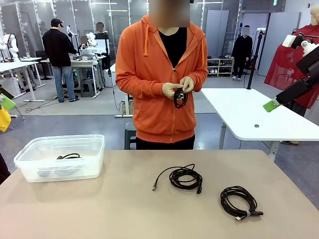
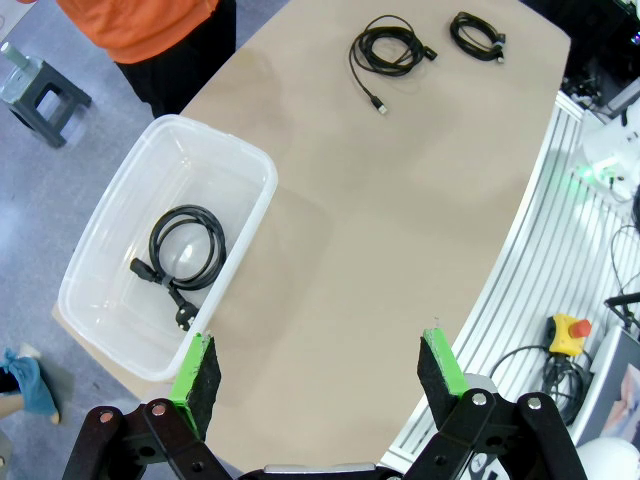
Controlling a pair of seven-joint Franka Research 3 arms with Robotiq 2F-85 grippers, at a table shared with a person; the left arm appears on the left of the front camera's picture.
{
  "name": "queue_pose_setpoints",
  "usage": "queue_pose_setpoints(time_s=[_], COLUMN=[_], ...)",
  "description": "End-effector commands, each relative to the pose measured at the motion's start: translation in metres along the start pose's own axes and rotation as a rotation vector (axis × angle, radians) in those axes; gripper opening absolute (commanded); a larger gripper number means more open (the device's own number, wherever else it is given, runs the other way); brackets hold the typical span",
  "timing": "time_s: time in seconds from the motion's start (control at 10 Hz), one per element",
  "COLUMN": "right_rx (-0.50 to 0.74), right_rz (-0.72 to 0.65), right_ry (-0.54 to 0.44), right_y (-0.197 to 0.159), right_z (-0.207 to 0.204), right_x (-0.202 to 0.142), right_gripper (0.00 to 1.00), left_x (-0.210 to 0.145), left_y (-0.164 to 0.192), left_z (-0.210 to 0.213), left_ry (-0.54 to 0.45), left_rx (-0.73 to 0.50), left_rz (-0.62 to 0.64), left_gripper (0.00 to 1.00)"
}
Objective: Organize and store the cables.
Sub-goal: Place the Power Cable into the Organizing box.
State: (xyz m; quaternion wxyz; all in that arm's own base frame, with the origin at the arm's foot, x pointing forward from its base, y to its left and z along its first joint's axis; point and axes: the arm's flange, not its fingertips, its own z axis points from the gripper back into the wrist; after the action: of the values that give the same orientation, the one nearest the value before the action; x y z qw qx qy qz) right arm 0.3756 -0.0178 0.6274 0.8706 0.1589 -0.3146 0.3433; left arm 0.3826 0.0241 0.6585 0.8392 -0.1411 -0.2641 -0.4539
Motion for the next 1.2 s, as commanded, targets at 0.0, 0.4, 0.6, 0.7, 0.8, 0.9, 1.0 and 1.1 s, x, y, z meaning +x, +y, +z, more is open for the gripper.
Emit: queue_pose_setpoints(time_s=[0.0,0.4,0.6,0.7,0.8,0.9,1.0,1.1], right_rx=[-0.002,-0.002,-0.002,-0.002,-0.002,-0.002,-0.002,-0.002], right_rz=[0.000,0.000,0.000,0.000,0.000,0.000,0.000,0.000], right_ry=[0.005,0.005,0.005,0.005,0.005,0.005,0.005,0.005], right_y=[0.0004,0.0004,0.0004,0.0004,0.0004,0.0004,0.0004,0.0004], right_z=[0.0000,0.0000,0.0000,0.0000,0.0000,0.0000,0.0000,0.0000], right_x=[-0.0002,-0.0002,-0.0002,-0.0002,-0.0002,-0.0002,-0.0002,-0.0002], right_gripper=[1.00,1.00,1.00,1.00,1.00,1.00,1.00,1.00], left_x=[0.0002,0.0002,0.0002,0.0002,0.0002,0.0002,0.0002,0.0002], left_y=[0.0001,0.0001,0.0001,0.0001,0.0001,0.0001,0.0001,0.0001], left_z=[0.0002,0.0002,0.0002,0.0002,0.0002,0.0002,0.0002,0.0002], left_ry=[-0.001,-0.001,-0.001,-0.001,-0.001,-0.001,-0.001,-0.001], left_rx=[0.003,0.003,0.003,0.003,0.003,0.003,0.003,0.003], left_rz=[-0.007,-0.007,-0.007,-0.007,-0.007,-0.007,-0.007,-0.007], left_gripper=[1.00,1.00,1.00,1.00,1.00,1.00,1.00,1.00])
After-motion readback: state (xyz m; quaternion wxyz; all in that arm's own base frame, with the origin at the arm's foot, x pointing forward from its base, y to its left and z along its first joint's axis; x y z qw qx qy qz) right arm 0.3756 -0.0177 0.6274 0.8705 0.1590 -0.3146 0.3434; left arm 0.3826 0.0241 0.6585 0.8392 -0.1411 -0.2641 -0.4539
